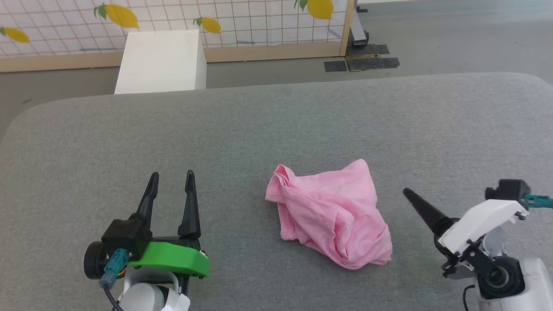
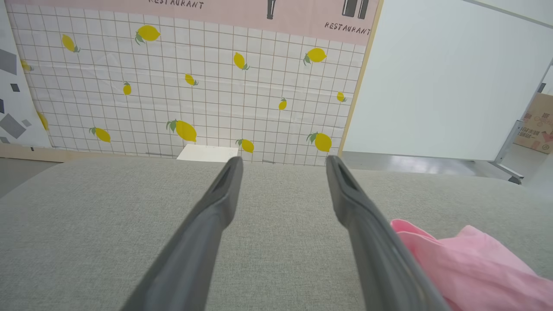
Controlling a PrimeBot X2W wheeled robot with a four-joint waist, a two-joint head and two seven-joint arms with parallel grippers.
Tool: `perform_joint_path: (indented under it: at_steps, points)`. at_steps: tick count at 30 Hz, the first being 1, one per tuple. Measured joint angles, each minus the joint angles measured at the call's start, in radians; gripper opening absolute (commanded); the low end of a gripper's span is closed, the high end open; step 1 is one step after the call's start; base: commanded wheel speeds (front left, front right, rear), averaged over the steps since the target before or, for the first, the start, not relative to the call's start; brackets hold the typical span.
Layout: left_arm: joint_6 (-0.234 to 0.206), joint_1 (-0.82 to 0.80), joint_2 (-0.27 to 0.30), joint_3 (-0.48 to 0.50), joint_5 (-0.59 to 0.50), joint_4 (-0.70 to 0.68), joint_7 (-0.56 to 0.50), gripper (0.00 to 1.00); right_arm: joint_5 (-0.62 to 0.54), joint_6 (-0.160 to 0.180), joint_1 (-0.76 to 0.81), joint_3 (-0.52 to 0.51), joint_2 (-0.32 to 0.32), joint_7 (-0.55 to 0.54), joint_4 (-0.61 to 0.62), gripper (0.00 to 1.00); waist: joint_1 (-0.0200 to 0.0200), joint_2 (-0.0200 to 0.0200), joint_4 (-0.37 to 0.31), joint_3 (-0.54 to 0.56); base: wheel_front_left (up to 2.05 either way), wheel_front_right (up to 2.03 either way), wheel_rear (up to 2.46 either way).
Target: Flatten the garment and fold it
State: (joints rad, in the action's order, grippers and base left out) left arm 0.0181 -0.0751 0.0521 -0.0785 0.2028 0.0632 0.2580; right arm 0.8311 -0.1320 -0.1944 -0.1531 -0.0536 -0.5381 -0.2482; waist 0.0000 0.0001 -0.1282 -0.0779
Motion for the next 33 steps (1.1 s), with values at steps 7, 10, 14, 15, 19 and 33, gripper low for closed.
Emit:
perform_joint_path:
  at_steps: [7, 10, 14, 15, 19, 33]
  points:
    - [0.0, -0.001, 0.0, -0.007, 0.0, 0.0, 0.0, 1.0, 0.104, 0.0, -0.093, 0.031, 0.001, -0.114, -0.163, 1.0, 0.0, 0.0, 0.033, -0.021, 0.0, 0.0, 0.0]
    - [0.0, -0.003, 0.0, -0.01, 0.0, 0.002, 0.0, 1.0, 0.109, 0.0, -0.126, 0.059, 0.001, -0.145, -0.227, 1.0, 0.0, 0.0, 0.051, -0.03, 0.0, 0.0, 0.0]
    - [0.002, -0.003, 0.0, -0.018, 0.0, 0.005, 0.0, 1.0, 0.1, 0.0, -0.151, 0.114, 0.001, -0.179, -0.294, 1.0, 0.0, 0.0, 0.076, -0.04, 0.0, 0.0, 0.0]
    - [0.002, -0.003, 0.0, -0.021, 0.0, 0.006, 0.0, 1.0, 0.094, 0.0, -0.155, 0.127, 0.0, -0.184, -0.304, 1.0, 0.0, 0.0, 0.082, -0.042, 0.0, 0.0, 0.0]
    - [0.002, -0.003, 0.0, -0.026, 0.001, 0.008, 0.0, 1.0, 0.079, 0.0, -0.169, 0.169, -0.003, -0.191, -0.319, 0.04, 0.0, 0.0, 0.101, -0.047, 0.0, 0.0, 0.0]
    - [0.008, -0.023, 0.0, -0.01, -0.04, -0.033, 0.0, 1.0, -0.396, 0.0, -0.284, 0.377, -0.185, -0.212, -0.139, 0.0, 0.0, 0.0, -0.023, -0.068, 0.0, 0.0, 0.0]
